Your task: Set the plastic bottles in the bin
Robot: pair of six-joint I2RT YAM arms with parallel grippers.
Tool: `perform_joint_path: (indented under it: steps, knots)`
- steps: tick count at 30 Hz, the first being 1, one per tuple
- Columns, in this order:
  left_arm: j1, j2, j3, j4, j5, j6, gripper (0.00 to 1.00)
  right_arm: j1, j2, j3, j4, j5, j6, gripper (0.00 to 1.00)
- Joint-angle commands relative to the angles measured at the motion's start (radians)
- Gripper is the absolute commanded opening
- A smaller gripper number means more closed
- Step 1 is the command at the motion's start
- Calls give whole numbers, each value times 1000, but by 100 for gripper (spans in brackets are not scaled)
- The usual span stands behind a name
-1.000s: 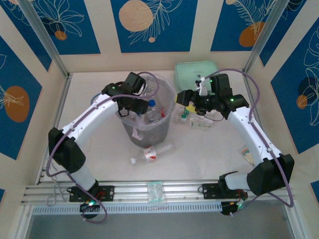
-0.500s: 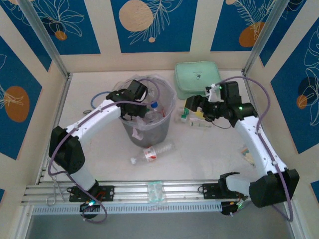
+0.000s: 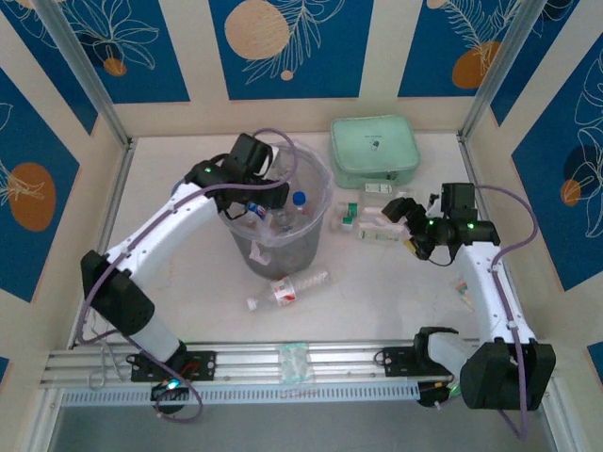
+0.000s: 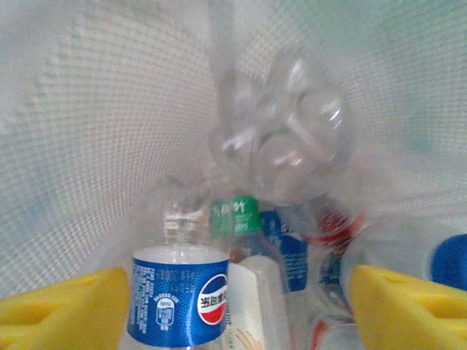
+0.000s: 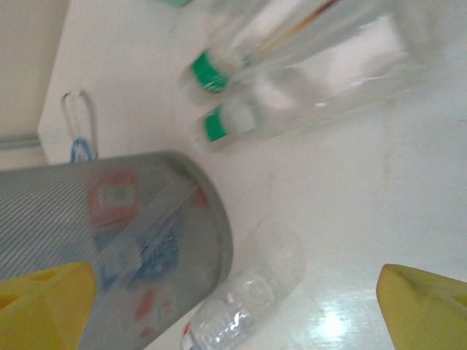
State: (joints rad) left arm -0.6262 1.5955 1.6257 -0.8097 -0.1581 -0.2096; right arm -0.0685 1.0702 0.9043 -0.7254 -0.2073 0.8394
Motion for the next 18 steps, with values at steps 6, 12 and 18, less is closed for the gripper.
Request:
perform_joint_path:
  steps: [6,12,18]
  knots:
    - [8,-66,207,-151,7,110,99,-21,-2,-141,159,54,415,98]
    - [62,-127,215,-217,-8,152,100,203,-21,-190,129,130,427,88]
    - [201,-164,123,-240,95,158,99,460,-3,-398,436,9,618,78]
